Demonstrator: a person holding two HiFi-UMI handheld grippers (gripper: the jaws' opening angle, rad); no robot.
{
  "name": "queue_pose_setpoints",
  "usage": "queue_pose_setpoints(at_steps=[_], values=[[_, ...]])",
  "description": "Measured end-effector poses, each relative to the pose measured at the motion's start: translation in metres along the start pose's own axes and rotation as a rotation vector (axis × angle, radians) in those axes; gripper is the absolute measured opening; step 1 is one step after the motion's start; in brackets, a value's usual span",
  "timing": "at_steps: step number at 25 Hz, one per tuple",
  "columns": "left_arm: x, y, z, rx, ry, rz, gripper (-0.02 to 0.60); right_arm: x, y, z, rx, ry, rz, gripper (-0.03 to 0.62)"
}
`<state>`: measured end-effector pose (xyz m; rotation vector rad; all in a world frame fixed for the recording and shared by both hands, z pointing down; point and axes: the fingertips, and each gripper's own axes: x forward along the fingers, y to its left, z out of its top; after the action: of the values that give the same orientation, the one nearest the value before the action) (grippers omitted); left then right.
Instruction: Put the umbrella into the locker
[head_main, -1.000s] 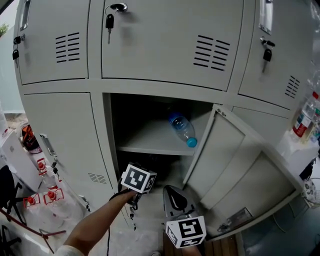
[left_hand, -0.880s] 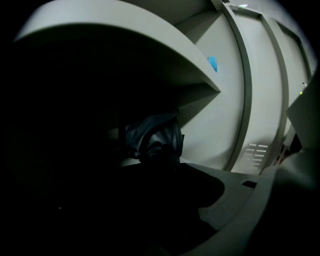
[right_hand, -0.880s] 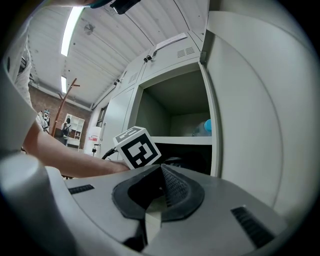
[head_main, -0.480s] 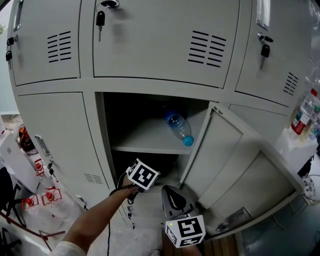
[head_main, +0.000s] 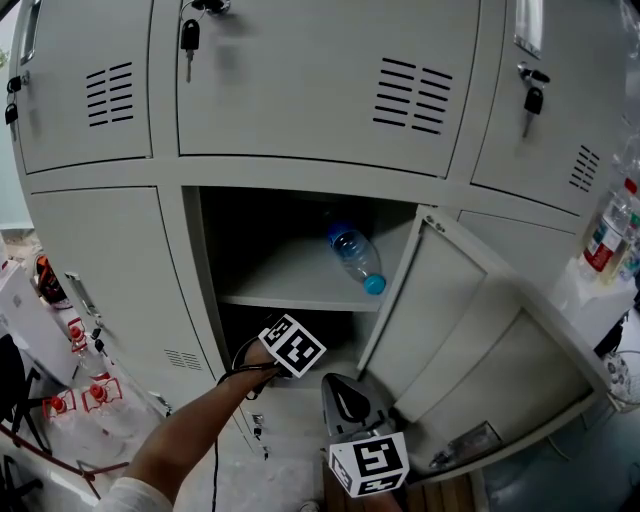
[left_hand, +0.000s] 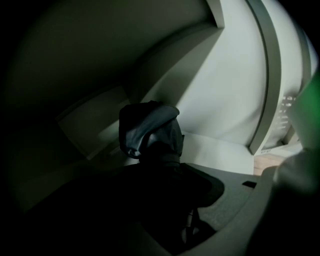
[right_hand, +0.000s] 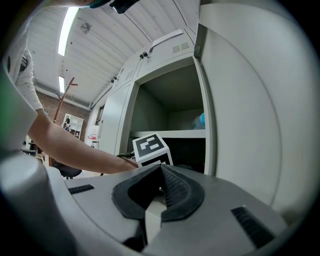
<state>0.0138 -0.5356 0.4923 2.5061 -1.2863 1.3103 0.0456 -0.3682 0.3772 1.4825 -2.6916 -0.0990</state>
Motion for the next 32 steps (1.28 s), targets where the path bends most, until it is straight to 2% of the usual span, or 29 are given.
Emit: queue_pose_setpoints(at_steps=[6, 14, 17, 19, 25, 32], values=[[0.01, 0.001, -0.008, 0.083, 0.055, 0.021, 0.238, 0.002, -0.001, -0.004, 0.007, 0.01, 0.002, 0.003], [0.013, 0.0, -0.01, 0.114, 0.078, 0.005, 0.257, 0.002, 0.003, -0.007, 0.005, 0.012, 0.018, 0.003], [0.011, 0.0, -0.01, 0.125, 0.063, 0.011, 0.273, 0.0, 0.003, -0.008, 0.008, 0.02, 0.01, 0.003], [0.01, -0.001, -0.007, 0.13, 0.043, 0.014, 0.33, -0.001, 0.003, -0.009, 0.009, 0.022, 0.009, 0.003], [0.003, -0.003, -0.005, 0.099, 0.009, -0.011, 0.356, 0.0, 0.006, -0.01, 0.013, 0.022, 0.022, 0.003], [-0.016, -0.002, 0.001, 0.106, -0.056, 0.02, 0.356, 0.003, 0.01, -0.008, 0.022, 0.012, 0.032, 0.003]])
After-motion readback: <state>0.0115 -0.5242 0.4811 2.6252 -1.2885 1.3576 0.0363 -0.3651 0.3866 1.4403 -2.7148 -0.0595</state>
